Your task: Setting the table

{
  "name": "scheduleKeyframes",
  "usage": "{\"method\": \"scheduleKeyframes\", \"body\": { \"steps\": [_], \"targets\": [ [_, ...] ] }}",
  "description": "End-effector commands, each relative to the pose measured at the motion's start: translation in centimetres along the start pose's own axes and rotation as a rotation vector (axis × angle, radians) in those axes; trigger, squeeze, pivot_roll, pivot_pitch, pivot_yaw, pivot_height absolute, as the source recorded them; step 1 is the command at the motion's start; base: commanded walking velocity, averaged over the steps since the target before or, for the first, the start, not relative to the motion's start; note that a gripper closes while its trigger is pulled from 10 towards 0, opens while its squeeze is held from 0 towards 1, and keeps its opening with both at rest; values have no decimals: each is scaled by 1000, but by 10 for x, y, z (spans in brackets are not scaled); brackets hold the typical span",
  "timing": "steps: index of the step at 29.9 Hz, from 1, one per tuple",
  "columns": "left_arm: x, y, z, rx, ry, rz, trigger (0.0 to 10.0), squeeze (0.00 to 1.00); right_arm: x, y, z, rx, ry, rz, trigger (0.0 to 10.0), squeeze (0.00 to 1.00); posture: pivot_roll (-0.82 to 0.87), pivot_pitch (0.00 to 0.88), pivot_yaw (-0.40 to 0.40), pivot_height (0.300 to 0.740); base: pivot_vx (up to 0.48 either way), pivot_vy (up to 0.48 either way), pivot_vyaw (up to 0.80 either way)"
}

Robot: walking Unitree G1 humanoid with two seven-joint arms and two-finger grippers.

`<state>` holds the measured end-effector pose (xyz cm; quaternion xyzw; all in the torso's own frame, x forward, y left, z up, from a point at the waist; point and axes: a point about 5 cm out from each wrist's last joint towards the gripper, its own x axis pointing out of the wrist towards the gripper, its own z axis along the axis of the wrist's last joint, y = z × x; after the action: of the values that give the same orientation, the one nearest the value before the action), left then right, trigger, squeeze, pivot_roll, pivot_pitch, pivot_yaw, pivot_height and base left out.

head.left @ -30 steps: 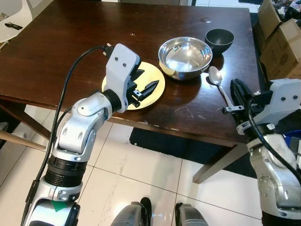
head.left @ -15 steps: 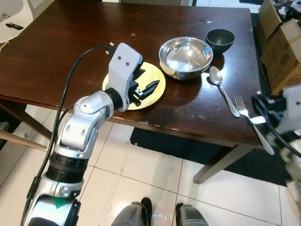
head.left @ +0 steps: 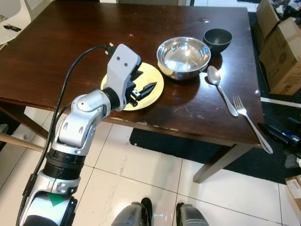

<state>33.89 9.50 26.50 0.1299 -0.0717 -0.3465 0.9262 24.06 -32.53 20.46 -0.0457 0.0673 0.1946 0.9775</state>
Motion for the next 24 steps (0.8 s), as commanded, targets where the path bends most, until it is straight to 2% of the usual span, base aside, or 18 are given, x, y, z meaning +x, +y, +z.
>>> {"method": "scheduleKeyframes", "body": {
  "steps": [1, 3, 5, 8, 10, 15, 16, 24],
  "targets": [
    [1, 0, -1, 3, 1, -14, 10000, 0, 2, -4, -9, -10, 55, 18, 10000, 0, -159, 163, 184, 740, 0, 0, 0],
    [1, 0, -1, 3, 1, -15, 10000, 0, 3, -4, -11, -16, 67, 19, 10000, 0, -159, 163, 184, 740, 0, 0, 0],
    [2, 1, 0, 6, -1, -14, 10000, 0, 16, -6, -16, -10, 64, 14, 10000, 0, -144, 169, 185, 740, 0, 0, 0],
    [2, 1, 1, 7, -1, -14, 10000, 0, 19, -6, -17, -9, 64, 17, 10000, 0, -144, 169, 185, 740, 0, 0, 0],
    [0, 1, 3, 11, -3, -15, 10000, 0, 31, -8, -19, -21, 62, 22, 10000, 0, -111, 177, 187, 740, 0, 0, 0],
    [-3, 4, 5, 19, 1, -11, 10000, 0, 41, -10, -18, -26, 54, 22, 10000, 0, -83, 192, 189, 740, 0, 0, 0],
    [-6, 6, 6, 24, 6, -8, 10000, 0, 47, -13, -18, -36, 54, 21, 10000, 0, -66, 201, 187, 740, 0, 0, 0],
    [-12, 7, 7, 29, 20, -6, 10000, 0, 56, -20, -28, -49, 93, -4, 10000, 0, -39, 223, 192, 740, 0, 0, 0]
  ]
}}
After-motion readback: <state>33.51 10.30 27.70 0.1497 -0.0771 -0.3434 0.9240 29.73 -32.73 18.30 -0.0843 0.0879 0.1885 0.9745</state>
